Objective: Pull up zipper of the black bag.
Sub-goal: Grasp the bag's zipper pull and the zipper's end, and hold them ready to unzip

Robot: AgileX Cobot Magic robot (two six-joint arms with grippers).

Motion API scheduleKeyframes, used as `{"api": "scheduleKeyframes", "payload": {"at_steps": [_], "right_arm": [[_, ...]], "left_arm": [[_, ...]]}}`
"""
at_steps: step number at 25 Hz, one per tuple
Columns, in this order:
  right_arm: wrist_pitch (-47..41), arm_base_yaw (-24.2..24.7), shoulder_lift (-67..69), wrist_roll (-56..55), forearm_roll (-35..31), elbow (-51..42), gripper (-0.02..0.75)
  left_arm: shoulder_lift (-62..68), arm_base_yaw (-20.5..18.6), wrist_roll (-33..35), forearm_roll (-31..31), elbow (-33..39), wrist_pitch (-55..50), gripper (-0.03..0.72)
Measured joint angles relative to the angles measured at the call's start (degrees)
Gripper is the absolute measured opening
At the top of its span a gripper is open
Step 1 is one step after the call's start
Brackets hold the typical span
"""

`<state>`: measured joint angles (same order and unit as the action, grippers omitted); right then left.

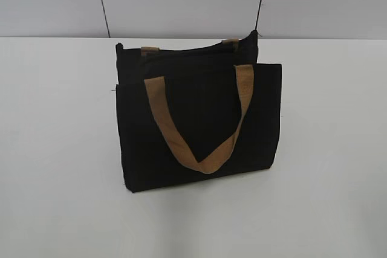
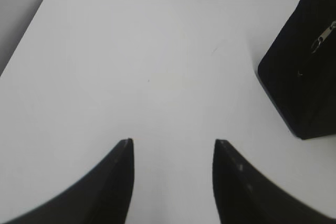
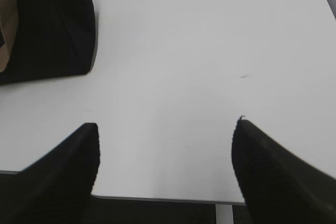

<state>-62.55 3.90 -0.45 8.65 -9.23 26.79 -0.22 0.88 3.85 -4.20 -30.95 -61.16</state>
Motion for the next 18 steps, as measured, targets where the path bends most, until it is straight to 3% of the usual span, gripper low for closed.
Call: {"api": "scheduleKeyframes", "payload": {"at_steps": [18], "right_arm": [[0.0,0.0,0.0,0.0,0.0,0.0,0.593]], "left_arm": [[0.0,0.0,0.0,0.0,0.0,0.0,0.365]]}}
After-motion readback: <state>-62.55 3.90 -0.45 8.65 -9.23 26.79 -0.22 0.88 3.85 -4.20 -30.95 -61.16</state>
